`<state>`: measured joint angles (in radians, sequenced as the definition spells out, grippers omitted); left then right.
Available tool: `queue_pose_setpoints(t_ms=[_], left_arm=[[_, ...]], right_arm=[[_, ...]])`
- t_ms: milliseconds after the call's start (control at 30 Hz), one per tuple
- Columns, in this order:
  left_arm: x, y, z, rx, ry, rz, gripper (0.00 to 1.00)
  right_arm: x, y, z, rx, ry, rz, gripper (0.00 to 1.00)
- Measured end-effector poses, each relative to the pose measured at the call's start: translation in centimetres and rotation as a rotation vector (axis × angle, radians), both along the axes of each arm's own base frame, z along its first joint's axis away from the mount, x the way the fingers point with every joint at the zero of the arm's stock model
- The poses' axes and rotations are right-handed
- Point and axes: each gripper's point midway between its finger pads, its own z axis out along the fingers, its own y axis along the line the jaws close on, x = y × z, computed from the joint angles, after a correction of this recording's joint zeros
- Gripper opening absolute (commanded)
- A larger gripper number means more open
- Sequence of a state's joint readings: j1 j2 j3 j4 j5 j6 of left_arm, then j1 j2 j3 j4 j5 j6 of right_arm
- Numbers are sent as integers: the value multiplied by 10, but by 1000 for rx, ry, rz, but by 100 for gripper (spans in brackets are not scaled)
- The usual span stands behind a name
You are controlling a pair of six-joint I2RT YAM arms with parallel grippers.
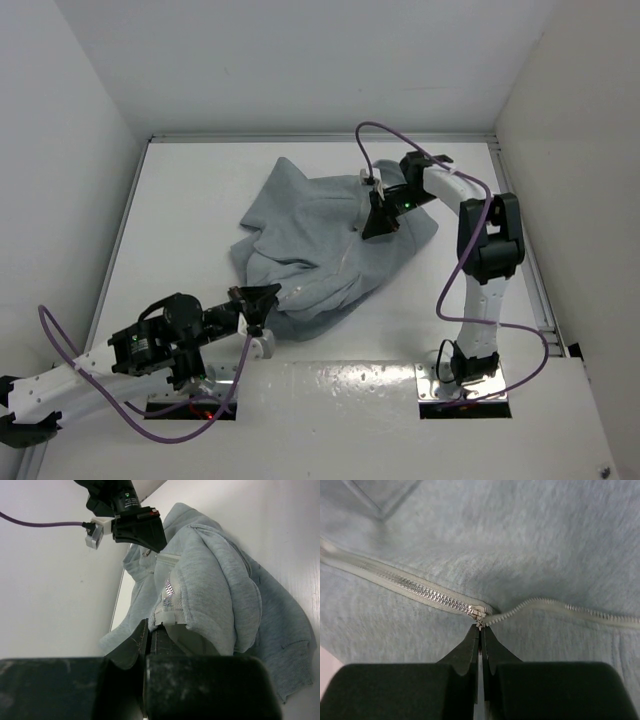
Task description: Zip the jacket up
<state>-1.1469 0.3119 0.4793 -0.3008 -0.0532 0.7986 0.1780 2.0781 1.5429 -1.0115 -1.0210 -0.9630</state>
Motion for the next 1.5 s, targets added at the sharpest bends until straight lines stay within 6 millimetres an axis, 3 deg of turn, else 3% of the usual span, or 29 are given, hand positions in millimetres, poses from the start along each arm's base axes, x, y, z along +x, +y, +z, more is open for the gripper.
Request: queue_pose_setpoints(t_ms=[167,300,600,867,1067,1100,1133,1200,1267,1300,1367,1433,1500], left_arm=[[0,0,2,-1,23,8,0],[0,-1,14,-4,61,13,0],[-1,0,17,58,135,30,0],[5,9,25,105,230,120,0],[7,17,17,135,269,171,0],[8,19,16,133,275,185,25],[10,21,16,128,279,207,42],[8,26,19,127,315,227,68],[9,27,30,86,349,261,77],[10,27,40,51,360,279,85],[14,23,52,1,385,303,90],[18,14,58,-28,422,327,92],[22,2,58,-47,462,340,93]], right_arm=[[3,-16,-16,-85,-66,-21,0],[17,-33,-24,-168,-144,-86,0],[85,-41,-8,-236,-278,-260,0],[103,-38,5,-219,-314,-304,0],[112,-39,13,-218,-341,-313,0],[113,-39,15,-213,-346,-314,0],[114,-40,18,-208,-350,-316,0],[138,-67,18,-284,-442,-390,0],[151,-112,19,-334,-489,-491,0],[149,-128,19,-348,-495,-526,0],[136,-156,22,-373,-486,-583,0],[119,-153,32,-364,-479,-577,0],[107,-129,50,-313,-479,-537,0]])
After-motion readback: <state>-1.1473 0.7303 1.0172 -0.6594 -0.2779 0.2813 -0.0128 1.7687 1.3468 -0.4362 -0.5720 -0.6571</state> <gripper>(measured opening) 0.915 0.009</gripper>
